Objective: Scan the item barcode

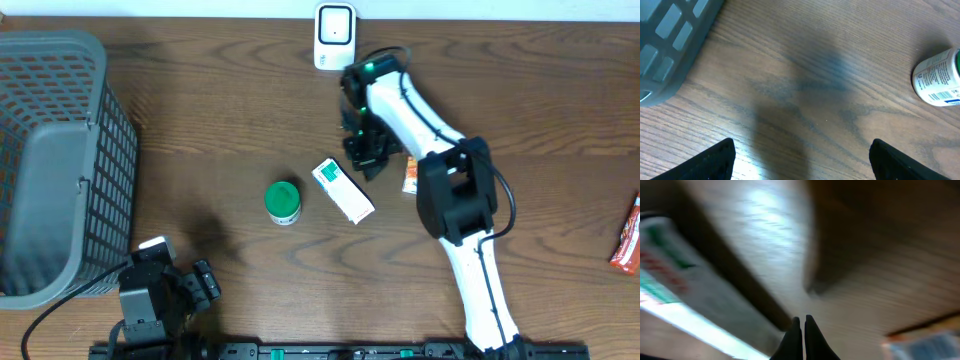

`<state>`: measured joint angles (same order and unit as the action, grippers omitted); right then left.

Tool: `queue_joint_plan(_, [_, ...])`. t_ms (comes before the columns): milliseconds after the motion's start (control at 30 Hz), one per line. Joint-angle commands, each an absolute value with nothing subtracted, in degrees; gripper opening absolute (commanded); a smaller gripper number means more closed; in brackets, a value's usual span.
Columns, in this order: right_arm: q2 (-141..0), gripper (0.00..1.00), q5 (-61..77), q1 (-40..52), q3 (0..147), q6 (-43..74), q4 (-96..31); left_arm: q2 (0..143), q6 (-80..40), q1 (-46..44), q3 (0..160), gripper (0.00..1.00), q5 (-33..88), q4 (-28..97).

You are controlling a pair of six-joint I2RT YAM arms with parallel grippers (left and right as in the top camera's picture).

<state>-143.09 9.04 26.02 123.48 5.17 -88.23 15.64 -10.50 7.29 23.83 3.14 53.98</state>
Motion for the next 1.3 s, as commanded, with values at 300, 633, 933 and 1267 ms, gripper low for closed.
queue_joint_plan(300, [-143.5, 0.01, -7.1, 28.7, 123.5, 18.4, -93.7, 15.5, -10.2, 7.3, 24.2, 0.86, 3.6, 54.2])
queue_joint_plan(633, [-143.5, 0.01, -12.5, 27.0, 119.9, 18.4, -91.3, 15.5, -10.2, 7.3, 24.2, 0.86, 3.6, 54.2])
queue_joint_plan(933, [-143.5, 0.01, -14.3, 24.1, 110.3, 18.5, -87.0, 15.5, -10.2, 7.3, 24.2, 0.86, 3.6, 54.2])
queue_joint_plan(1267, [-141.6, 0.01, -24.9, 23.6, 109.5, 26.7, -90.0, 15.5, -10.2, 7.3, 24.2, 0.86, 3.6, 54.2])
